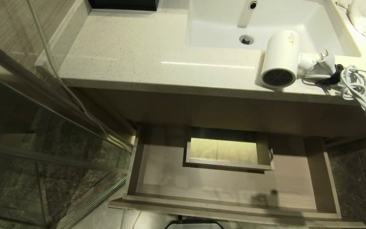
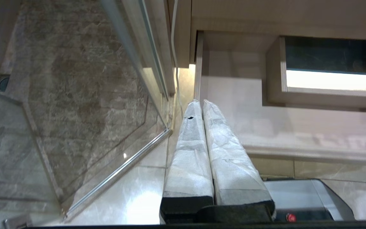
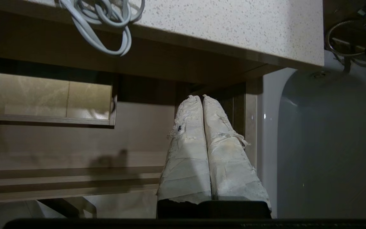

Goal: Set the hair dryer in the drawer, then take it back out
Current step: Close the drawer

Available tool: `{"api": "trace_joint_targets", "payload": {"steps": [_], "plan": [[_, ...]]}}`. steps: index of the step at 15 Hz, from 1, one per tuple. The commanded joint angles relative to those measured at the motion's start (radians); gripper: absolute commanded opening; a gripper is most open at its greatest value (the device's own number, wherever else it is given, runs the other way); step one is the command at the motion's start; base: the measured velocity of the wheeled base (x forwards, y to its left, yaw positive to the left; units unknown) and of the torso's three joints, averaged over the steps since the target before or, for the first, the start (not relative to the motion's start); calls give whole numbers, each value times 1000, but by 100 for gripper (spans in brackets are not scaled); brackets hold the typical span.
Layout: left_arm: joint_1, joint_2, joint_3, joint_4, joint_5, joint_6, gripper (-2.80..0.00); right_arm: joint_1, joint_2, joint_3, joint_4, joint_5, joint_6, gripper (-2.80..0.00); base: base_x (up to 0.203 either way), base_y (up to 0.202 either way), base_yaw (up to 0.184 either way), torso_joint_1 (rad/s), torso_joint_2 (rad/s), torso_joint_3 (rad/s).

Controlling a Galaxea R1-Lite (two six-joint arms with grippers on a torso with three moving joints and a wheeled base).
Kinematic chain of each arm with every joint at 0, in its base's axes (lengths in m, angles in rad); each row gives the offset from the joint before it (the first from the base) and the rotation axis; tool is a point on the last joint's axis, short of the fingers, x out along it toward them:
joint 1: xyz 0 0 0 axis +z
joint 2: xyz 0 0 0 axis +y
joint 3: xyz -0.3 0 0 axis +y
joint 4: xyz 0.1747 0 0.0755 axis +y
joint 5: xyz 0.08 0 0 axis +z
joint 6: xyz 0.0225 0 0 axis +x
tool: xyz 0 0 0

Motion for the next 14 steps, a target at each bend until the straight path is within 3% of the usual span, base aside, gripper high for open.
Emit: {"api": "trace_joint_targets", "payload": {"steps": [1, 4, 8, 14], "plan": [[1, 0, 2, 0, 0, 0, -280, 18, 2, 16, -12, -1, -5, -280, 0, 0, 0, -306, 51, -256], [1, 0, 0, 0, 0, 0, -280, 66, -2, 27, -12, -1, -5, -280, 0, 0, 0, -292, 22, -269], [1, 0, 0, 0, 0, 0, -280, 64, -2, 27, -14, -9, -2, -280, 0, 0, 0, -281, 22, -247], [-1, 0, 1, 0, 0, 0, -280, 64, -13, 62, -31, -19, 4, -280, 0, 0, 0, -212, 344, 115]]}}
